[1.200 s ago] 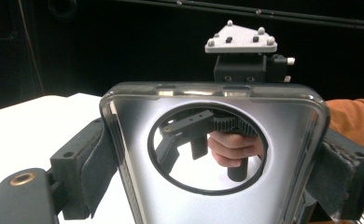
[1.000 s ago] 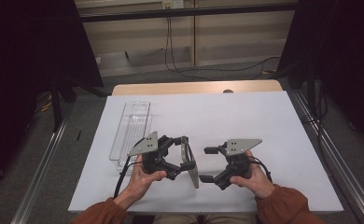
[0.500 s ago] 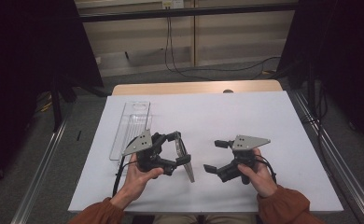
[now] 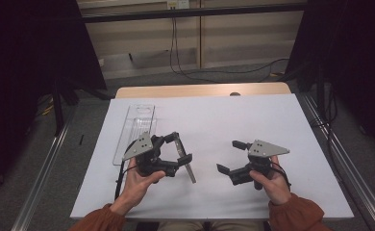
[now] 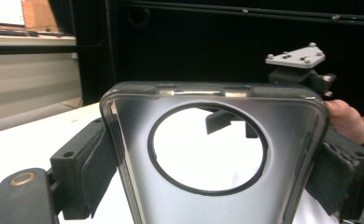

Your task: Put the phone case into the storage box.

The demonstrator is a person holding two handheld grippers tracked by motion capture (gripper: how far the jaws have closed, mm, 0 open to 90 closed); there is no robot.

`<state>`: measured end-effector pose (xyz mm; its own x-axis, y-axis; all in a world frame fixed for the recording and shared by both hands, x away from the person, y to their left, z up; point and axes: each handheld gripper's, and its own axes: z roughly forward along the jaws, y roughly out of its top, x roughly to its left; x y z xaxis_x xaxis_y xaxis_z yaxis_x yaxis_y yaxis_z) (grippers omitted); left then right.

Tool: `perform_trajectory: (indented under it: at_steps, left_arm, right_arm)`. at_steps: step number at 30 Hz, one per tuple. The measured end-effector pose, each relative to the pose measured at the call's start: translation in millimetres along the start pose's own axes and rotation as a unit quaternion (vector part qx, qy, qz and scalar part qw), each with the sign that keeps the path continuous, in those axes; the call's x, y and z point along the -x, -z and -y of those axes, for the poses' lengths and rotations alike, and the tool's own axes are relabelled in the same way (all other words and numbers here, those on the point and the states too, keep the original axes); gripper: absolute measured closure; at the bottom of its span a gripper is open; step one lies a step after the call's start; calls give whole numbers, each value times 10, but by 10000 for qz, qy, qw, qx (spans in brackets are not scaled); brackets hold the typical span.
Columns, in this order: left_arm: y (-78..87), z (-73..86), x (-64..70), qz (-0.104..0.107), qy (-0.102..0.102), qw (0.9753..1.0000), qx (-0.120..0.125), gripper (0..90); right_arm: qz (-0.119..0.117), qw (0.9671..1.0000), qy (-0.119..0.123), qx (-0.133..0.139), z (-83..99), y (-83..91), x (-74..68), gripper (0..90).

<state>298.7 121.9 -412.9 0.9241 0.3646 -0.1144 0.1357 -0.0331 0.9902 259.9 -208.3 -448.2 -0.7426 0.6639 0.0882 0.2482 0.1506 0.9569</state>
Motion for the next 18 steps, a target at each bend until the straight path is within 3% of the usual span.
perform_trajectory:
  at_steps: [1, 13, 18]
  left_arm:
    - [12, -6, -8, 48, 8, 10000, -16, 130]
    - [86, -46, -36, -311, 74, 9994, 93, 130]
    - [121, -62, -48, -448, 122, 9989, 115, 130]
  right_arm:
    - [42, 10000, -16, 8, 9, 18, 5, 3]
    - [415, 9988, -235, 61, 114, 246, 103, 0]
    - [637, 9976, -223, 157, 136, 335, 113, 1]
